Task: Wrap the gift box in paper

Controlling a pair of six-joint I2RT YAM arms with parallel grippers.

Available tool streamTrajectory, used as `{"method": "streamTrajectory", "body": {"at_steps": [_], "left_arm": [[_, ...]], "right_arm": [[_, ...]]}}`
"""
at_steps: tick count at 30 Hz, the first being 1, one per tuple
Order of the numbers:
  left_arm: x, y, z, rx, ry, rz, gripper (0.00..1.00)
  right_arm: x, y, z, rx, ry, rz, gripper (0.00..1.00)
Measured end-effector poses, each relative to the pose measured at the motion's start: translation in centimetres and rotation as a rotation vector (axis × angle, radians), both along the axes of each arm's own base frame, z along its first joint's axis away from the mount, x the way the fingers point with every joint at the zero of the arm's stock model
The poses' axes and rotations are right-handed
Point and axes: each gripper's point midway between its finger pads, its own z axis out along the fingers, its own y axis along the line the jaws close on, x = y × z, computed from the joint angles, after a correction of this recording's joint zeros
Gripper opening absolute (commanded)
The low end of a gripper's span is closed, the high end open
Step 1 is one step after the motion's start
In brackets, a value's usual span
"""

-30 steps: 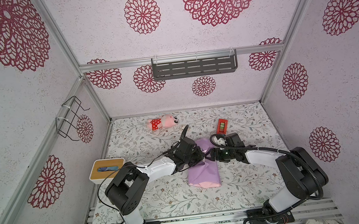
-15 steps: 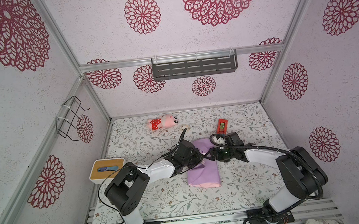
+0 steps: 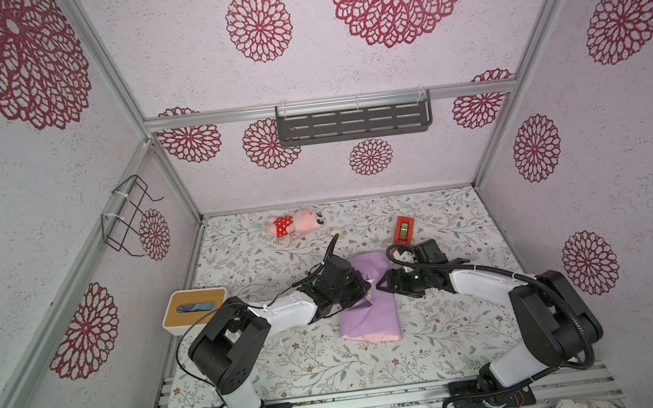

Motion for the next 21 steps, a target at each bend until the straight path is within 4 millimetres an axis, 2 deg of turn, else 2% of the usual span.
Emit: {"method": "streamTrajectory", "body": {"at_steps": [5, 15, 18, 21], "left_arm": [[0.0, 0.0, 0.0, 0.002, -0.002, -0.002, 0.00], [0.2, -0.1, 0.4, 0.020, 0.002, -0.010, 0.00], [0.6, -0.5, 1.4, 0.016, -0.011, -0.015, 0.00], [1.2, -1.1, 3.2, -0.009, -0.041, -0.018, 0.00]], "right_arm": [[-0.6, -0.6, -0.3, 0.013, 0.019, -0.007, 0.82], [-0.6, -0.1, -0.5, 0.054, -0.005, 0.011, 0.78], [-0.7, 0.1, -0.5, 0.067, -0.012, 0.012, 0.78], [-0.6, 0.3, -0.5, 0.072, -0.021, 0.016, 0.78]]}}
